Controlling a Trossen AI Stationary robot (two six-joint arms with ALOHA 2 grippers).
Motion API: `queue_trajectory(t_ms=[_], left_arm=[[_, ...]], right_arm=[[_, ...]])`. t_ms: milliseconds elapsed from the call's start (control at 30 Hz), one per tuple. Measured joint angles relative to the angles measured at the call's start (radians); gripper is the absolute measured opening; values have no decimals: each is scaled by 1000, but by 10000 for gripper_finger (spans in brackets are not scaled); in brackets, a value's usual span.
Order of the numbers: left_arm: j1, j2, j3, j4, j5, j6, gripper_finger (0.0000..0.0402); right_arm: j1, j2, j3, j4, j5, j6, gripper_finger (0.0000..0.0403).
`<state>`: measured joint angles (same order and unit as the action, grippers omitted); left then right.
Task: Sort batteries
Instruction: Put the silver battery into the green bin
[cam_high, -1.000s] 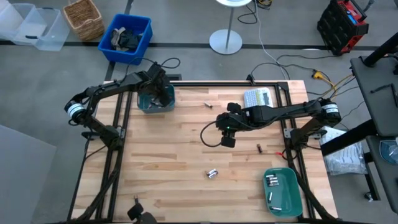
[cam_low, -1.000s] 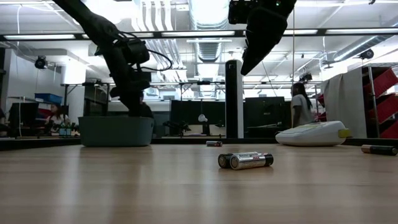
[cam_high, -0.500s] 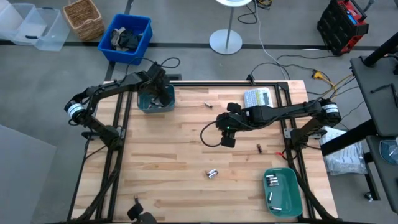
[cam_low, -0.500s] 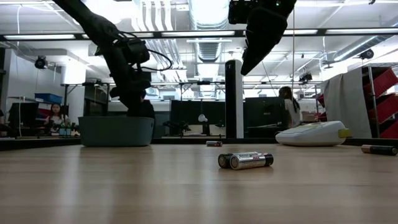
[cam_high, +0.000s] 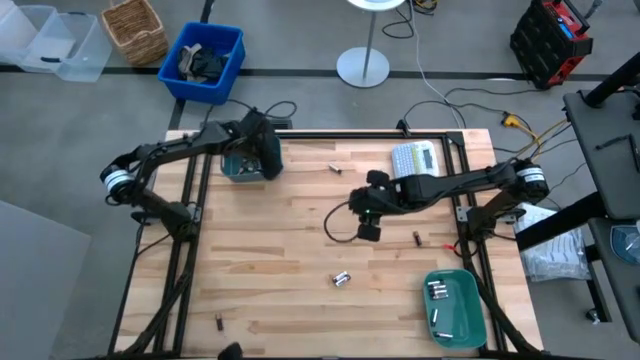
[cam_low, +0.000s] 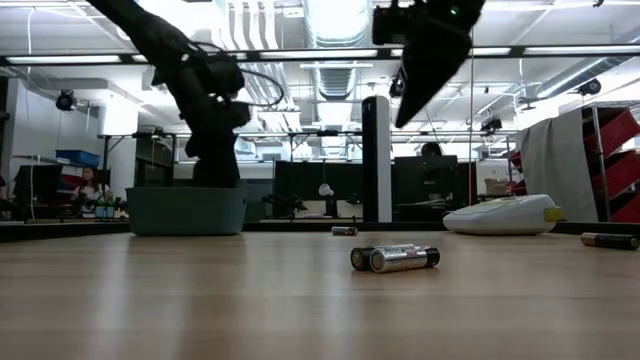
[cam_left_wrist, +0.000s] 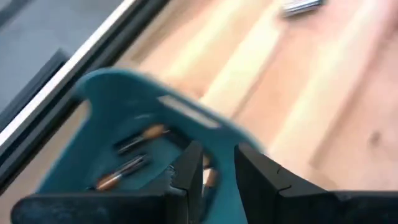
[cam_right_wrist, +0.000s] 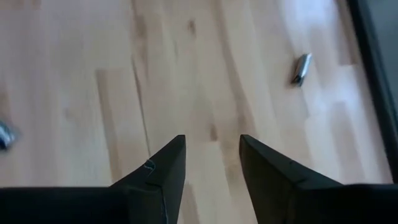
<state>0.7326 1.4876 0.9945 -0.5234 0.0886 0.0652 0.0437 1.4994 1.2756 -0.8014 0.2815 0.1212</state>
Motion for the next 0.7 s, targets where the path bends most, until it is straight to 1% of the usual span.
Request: queue_trajectory(t_ms=[133,167,200,333,433,567,700], left_arm=[[-99,-69,-43,31,-2,-1,71],[-129,-94,-57,45,-18,-7,71],[-158,-122,-73,60,-45,-15,71],[-294,-262,-148,72,-209,-82,71],[-401,-375,-210,74,-267,-142,71],[-543,-513,-285,79,-335,-234,71],[-683,-612,-347,90,-462,-286,71]], right_arm=[[29,0,-65,8,0,12,136],[34,0,-85,17,0,20,134],[40,0,-107,32,0,27,133],[65,0,-186,93,1,38,127],[81,0,-225,136,1,38,123],[104,0,-240,156,-7,39,124],[136,0,-232,198,-80,24,132]])
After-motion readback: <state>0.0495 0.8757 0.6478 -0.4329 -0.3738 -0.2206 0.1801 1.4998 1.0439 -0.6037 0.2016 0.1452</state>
